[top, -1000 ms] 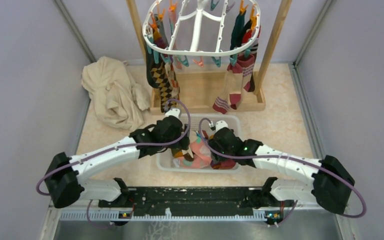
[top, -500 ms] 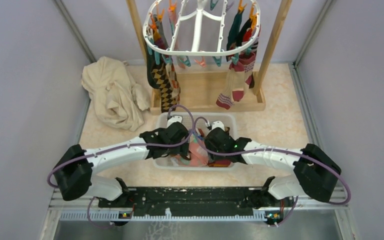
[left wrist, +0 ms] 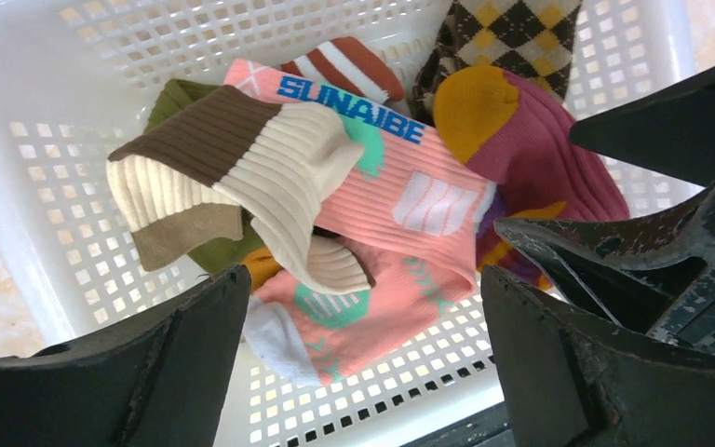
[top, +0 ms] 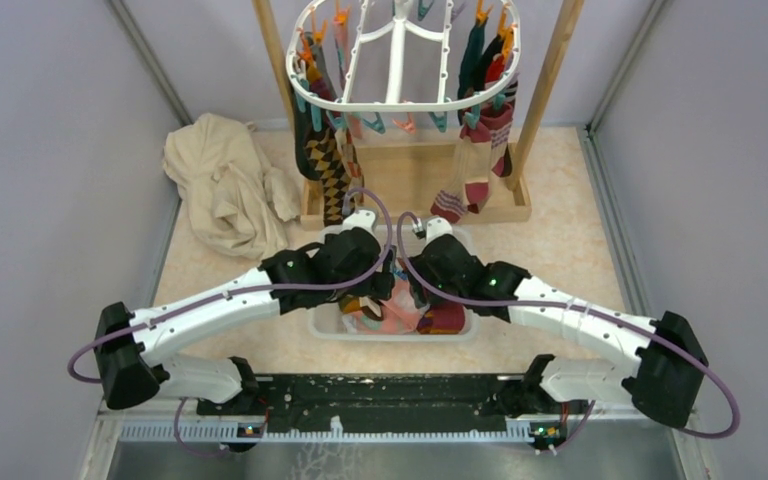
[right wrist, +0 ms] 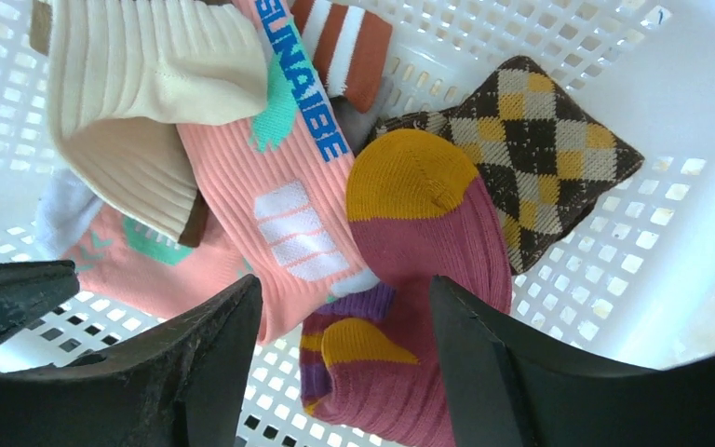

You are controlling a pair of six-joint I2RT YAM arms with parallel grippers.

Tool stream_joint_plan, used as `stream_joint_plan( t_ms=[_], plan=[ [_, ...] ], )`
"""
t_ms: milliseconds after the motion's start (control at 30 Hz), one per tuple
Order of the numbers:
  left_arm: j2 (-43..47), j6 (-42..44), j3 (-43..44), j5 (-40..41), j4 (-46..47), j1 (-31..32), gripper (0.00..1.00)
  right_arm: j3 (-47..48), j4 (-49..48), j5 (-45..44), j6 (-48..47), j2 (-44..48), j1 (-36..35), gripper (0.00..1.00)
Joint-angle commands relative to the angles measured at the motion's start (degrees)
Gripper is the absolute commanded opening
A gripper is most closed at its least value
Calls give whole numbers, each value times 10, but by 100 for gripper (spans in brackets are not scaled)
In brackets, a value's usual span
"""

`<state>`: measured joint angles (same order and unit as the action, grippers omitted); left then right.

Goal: Remove the socks clipped to the hanger
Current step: Place the sock in the bin.

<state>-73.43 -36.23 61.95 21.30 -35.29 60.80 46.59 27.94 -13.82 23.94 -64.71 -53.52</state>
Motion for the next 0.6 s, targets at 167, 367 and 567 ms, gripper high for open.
stream_joint_plan(
  t_ms=[167, 367, 567],
  plan=[
    [-24, 11, -69, 53, 76, -20, 99, 41, -53, 34, -21, -77, -4, 68],
    [-51, 9, -109, 20, 133, -35, 99, 30, -79, 48, -23, -130, -4, 68],
    [-58, -10, -129, -10, 136, -35, 99, -25, -122, 73, 7, -152, -4, 68]
  ],
)
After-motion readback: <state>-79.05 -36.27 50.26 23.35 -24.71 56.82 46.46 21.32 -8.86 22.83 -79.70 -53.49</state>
